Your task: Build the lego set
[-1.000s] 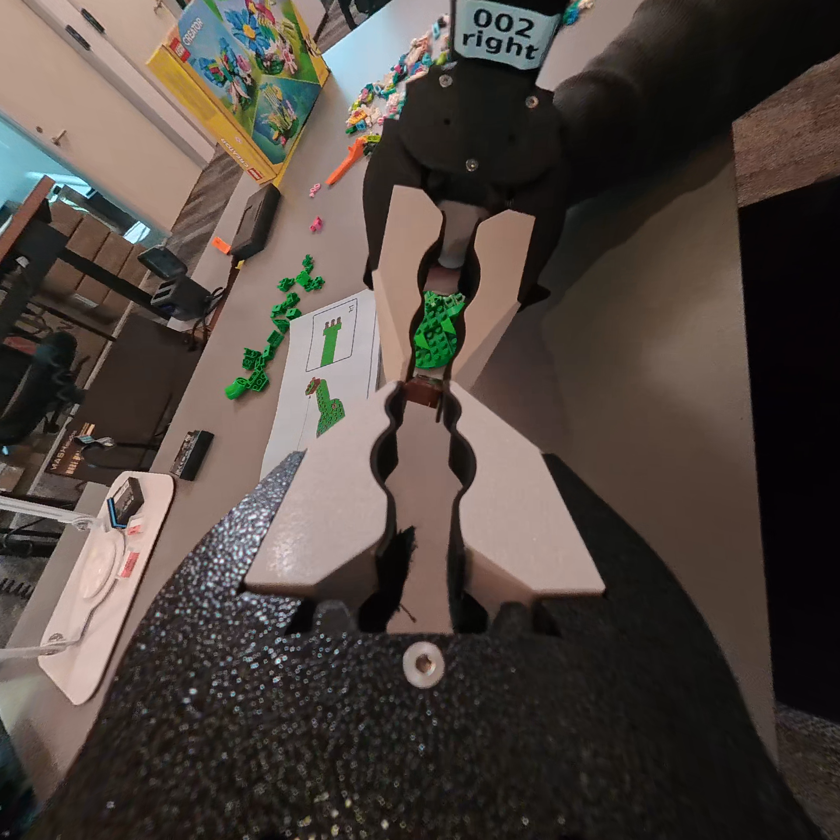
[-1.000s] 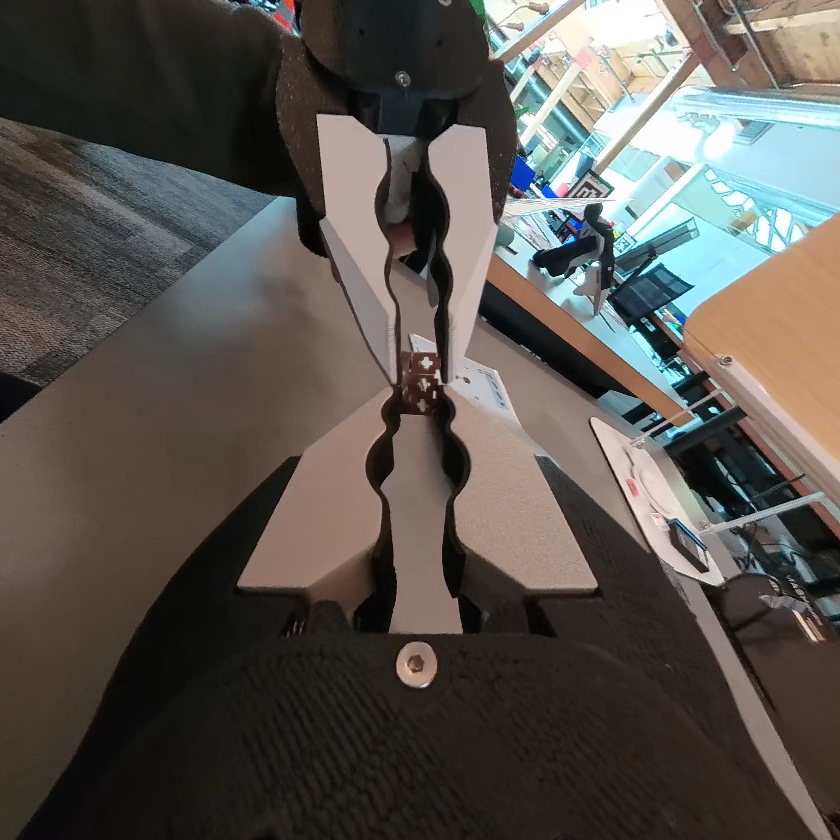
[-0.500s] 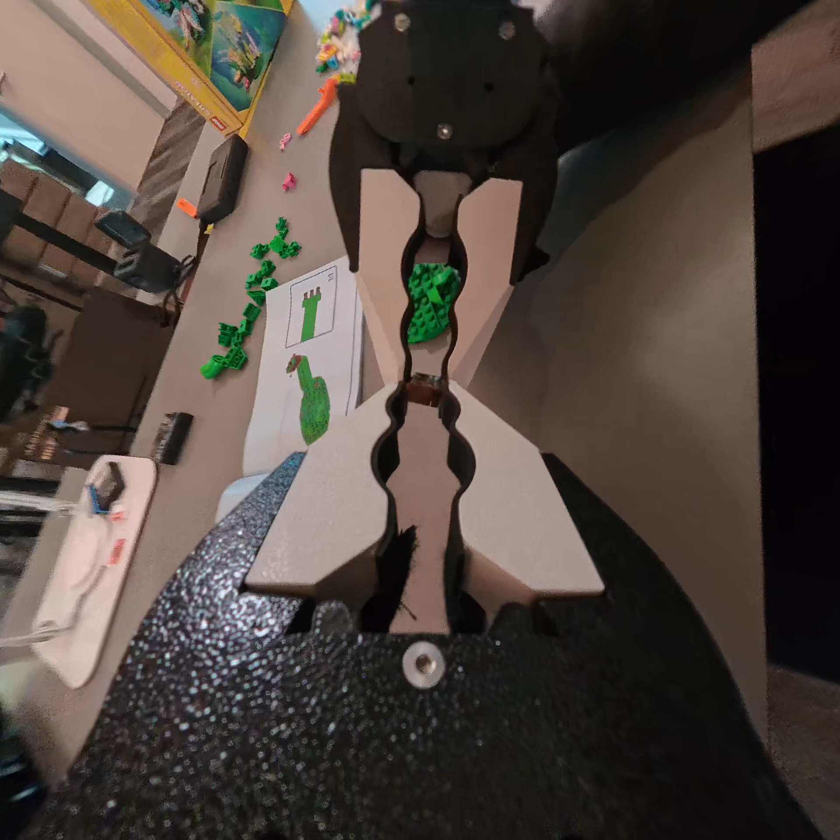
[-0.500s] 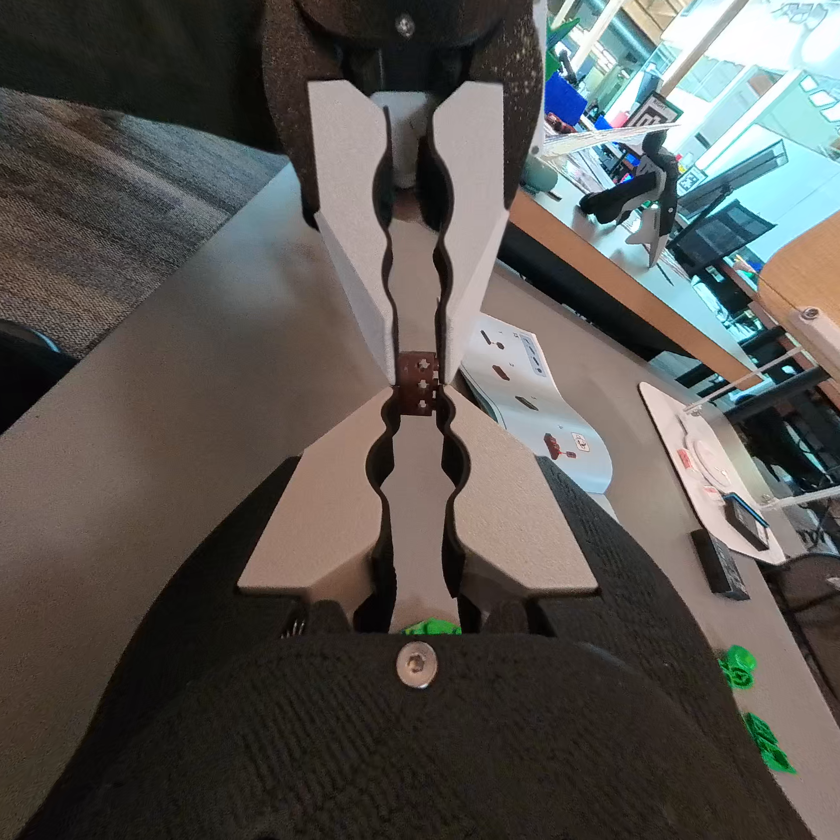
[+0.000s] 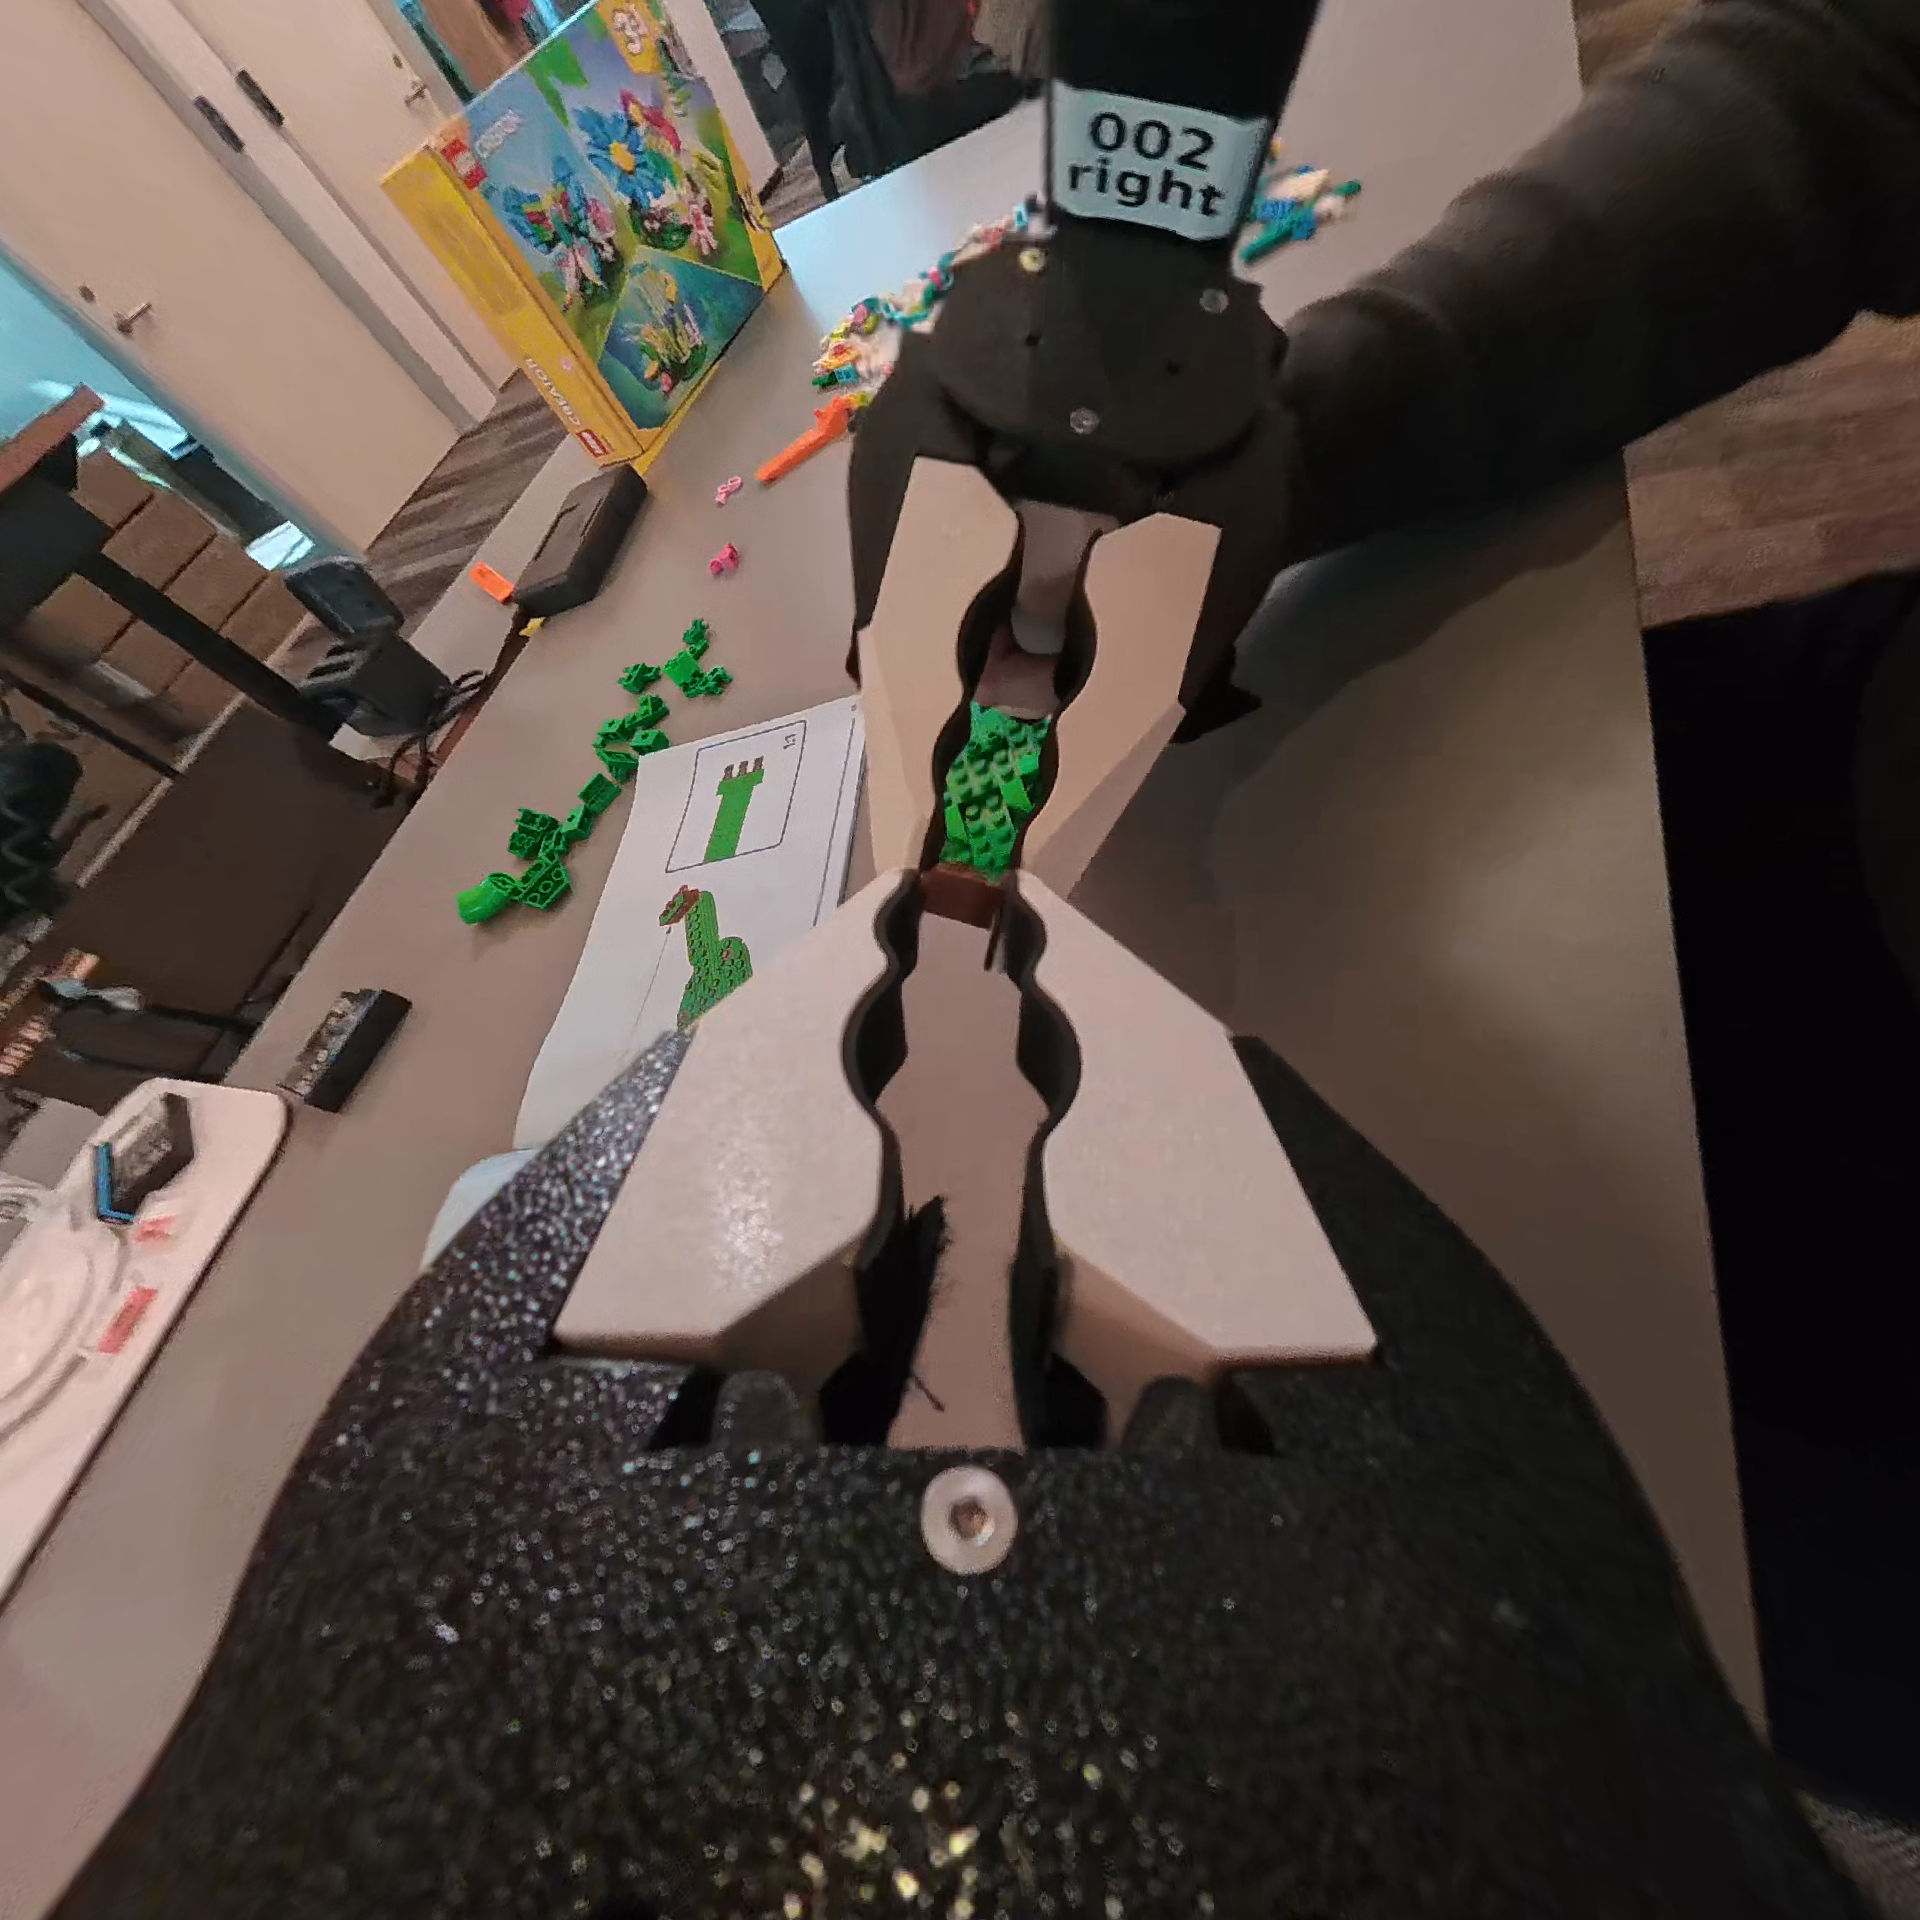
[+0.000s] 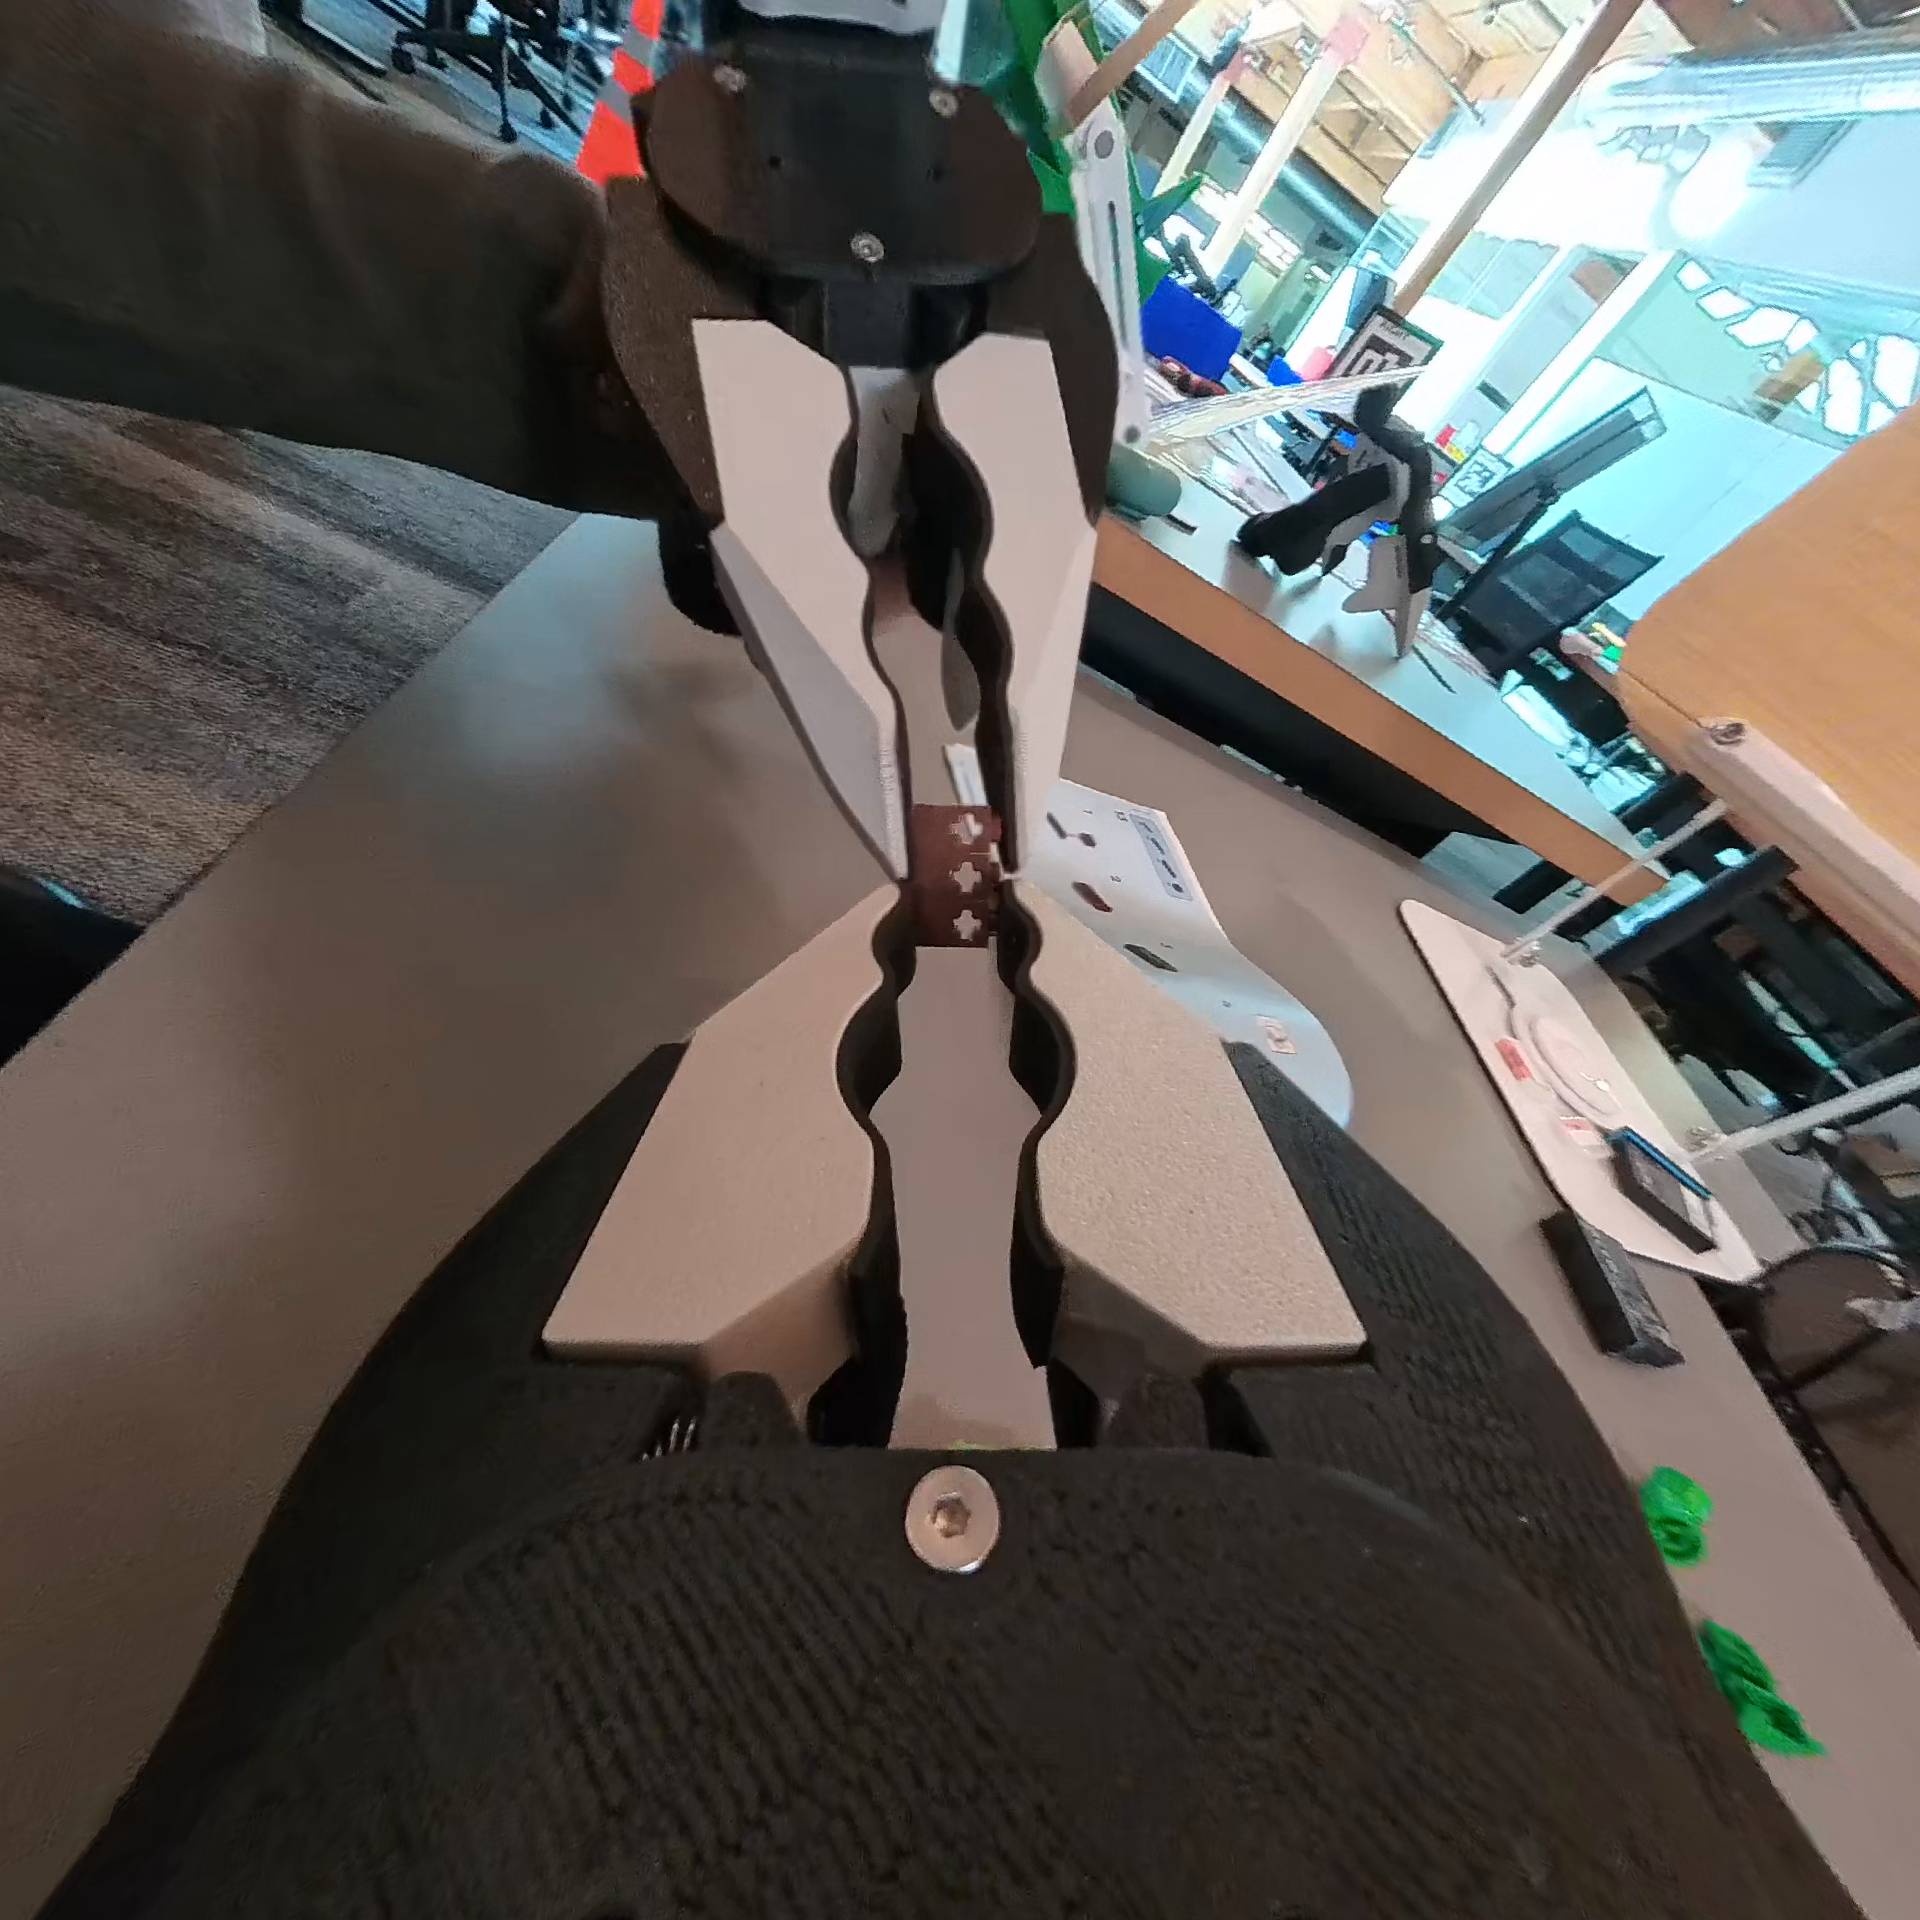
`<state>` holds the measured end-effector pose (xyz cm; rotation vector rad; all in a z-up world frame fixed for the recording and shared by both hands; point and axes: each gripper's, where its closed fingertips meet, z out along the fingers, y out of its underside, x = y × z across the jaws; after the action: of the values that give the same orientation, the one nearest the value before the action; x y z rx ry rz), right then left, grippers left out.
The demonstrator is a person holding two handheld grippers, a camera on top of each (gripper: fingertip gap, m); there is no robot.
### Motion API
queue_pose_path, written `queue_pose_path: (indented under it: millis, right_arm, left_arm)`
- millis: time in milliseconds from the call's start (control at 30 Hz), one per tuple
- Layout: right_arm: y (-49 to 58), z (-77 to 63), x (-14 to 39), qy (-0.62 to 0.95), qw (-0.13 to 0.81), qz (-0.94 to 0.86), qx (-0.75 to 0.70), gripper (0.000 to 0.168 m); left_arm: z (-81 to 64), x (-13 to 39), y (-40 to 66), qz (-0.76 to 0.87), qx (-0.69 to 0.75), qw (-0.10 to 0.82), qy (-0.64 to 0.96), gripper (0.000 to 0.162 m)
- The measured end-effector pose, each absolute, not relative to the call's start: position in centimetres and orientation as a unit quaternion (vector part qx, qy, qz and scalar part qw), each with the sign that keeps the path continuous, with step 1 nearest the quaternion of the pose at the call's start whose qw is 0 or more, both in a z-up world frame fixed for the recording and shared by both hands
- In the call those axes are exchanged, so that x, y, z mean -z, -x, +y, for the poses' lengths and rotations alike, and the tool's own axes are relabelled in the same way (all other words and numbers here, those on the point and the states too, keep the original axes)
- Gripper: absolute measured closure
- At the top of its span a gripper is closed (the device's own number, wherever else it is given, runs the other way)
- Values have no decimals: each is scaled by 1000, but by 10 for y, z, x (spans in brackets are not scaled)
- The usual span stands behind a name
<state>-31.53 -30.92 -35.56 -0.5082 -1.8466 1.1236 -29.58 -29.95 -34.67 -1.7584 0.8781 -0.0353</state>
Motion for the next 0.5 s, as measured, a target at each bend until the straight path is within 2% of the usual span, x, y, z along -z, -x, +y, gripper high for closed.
queue_pose_path:
  millis: [33,133,167,267,400,500]
  right_arm:
    - [316,-307,354,205,455,-742,-447,155]
    - [317,-305,349,200,478,-734,-439,155]
    - [316,-306,348,198,479,-733,-441,155]
    - [314,-308,343,194,473,-724,-463,155]
    - [303,-316,328,183,438,-697,-537,155]
    - [296,-318,316,177,419,-676,-579,155]
  left_arm:
    - [-297,345,298,354,23,561,748,148]
    - [-293,337,304,318,35,585,746,124]
    - [-295,333,302,325,35,593,736,123]
    - [-297,331,299,344,18,598,724,128]
    - [-304,320,286,347,74,622,698,148]
    - [-307,309,282,342,102,642,679,151]
